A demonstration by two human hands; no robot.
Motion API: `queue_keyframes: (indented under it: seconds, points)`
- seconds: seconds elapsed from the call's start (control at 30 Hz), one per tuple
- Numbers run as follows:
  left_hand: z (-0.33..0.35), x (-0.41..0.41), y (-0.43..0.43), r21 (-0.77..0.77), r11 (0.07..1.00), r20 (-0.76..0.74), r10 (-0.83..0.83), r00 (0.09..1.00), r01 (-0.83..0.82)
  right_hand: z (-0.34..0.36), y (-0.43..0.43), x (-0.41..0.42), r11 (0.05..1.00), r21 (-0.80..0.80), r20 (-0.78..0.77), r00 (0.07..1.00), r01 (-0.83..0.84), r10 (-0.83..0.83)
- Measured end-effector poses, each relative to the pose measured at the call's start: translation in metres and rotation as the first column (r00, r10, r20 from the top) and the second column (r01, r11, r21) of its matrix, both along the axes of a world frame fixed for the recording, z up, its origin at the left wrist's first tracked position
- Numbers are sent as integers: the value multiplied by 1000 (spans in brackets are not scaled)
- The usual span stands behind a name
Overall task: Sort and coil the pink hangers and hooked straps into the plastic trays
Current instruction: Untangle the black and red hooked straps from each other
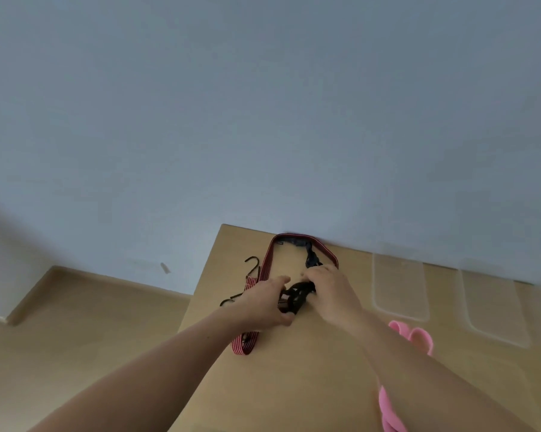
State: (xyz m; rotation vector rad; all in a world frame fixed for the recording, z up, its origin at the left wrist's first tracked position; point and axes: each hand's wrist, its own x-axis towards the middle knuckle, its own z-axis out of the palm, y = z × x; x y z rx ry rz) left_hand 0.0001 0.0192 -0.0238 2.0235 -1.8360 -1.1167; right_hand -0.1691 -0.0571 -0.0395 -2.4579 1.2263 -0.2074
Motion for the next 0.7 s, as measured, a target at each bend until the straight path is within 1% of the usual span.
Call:
queue_keyframes:
  seconds: [0.07,0.17,0.27,0.37,0.43,0.5,0.53,0.57,0.63,0.7]
  points:
    - [6,1,-6,-41,999,-60,31,998,-34,15,-4,8,999,14,98,995,34,-35]
    - [26,3,-19,-127,986,-189,84,978,-109,41,-11,14,995,24,223,970,98,-100]
    - [58,5,-30,-196,973,-307,56,950,-121,66,-18,13,989,33,341,928,145,-148]
    - [90,11,-42,-221,958,-379,88,921,-183,88,-23,10,979,48,422,884,200,-202]
    - [109,13,-47,-234,947,-443,100,891,-222,99,-22,8,966,138,514,818,218,-258]
    - [128,14,-50,-241,937,-505,101,857,-253,109,-17,8,941,286,600,732,181,-323]
    - [137,15,-50,-241,932,-535,105,838,-270,113,-15,8,926,347,619,706,149,-346]
    - [144,15,-51,-237,926,-574,110,811,-293,116,-13,8,913,390,618,701,120,-356]
    - [156,14,-51,-208,918,-668,118,735,-337,119,-11,7,890,450,589,724,77,-360]
    - [164,11,-51,-185,919,-722,114,683,-348,121,-9,5,851,521,554,730,72,-401]
